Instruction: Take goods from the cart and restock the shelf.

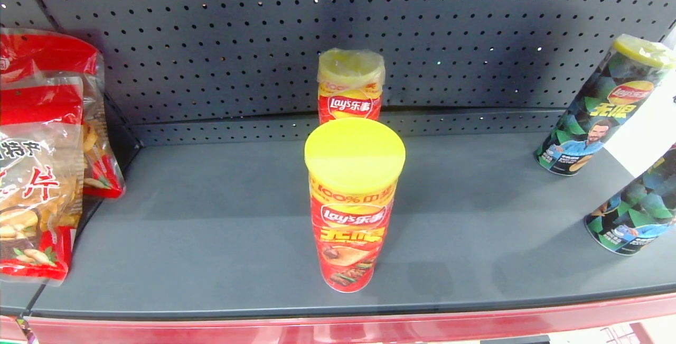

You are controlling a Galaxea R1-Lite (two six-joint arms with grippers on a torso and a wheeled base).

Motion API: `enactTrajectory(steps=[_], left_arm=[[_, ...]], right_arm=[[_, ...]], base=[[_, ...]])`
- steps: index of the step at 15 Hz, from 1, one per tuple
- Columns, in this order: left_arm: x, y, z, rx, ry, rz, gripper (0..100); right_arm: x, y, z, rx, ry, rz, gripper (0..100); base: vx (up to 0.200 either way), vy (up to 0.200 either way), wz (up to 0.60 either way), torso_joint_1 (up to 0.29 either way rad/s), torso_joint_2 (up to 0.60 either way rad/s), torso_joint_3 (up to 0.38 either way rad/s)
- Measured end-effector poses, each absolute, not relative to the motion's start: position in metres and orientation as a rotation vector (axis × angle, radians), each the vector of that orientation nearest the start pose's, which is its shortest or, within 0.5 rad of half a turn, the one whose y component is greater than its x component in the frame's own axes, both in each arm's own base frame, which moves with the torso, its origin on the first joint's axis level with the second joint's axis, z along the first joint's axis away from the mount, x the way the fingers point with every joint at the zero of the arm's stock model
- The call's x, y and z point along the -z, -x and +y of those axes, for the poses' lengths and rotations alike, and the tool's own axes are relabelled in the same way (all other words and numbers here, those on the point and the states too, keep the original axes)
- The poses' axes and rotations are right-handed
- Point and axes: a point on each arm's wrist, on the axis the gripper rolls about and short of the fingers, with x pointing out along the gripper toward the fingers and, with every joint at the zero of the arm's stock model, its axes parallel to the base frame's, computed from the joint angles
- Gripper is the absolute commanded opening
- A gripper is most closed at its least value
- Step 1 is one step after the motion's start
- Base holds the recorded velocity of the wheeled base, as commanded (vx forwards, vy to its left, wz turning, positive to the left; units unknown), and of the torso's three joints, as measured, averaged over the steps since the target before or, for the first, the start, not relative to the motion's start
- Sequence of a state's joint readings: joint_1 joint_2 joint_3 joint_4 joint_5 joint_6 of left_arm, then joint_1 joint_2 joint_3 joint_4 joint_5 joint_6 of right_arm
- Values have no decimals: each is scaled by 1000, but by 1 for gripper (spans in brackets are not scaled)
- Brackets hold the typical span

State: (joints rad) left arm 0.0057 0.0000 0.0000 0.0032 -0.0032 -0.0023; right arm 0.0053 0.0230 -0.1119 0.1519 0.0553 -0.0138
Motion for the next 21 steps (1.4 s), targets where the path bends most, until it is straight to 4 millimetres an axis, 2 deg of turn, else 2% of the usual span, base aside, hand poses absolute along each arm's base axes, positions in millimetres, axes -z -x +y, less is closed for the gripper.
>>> enactTrajectory(steps=[2, 3, 6, 21], left_arm=[[-75, 23, 0, -3, 3, 3, 100], [-75, 23, 0, -3, 3, 3, 100], [-75, 23, 0, -3, 3, 3, 100], [-75, 23, 0, -3, 3, 3, 100]], right_arm=[[-94, 26, 1, -58, 24, -84, 100], [-91, 25, 1, -60, 42, -104, 100], [-78, 23, 0, -4, 36, -14, 100], [-76, 23, 0, 15, 12, -5, 100]], base=[[0, 0, 0, 0, 0, 0], [0, 0, 0, 0, 0, 0], [0, 0, 0, 0, 0, 0], [0, 0, 0, 0, 0, 0]])
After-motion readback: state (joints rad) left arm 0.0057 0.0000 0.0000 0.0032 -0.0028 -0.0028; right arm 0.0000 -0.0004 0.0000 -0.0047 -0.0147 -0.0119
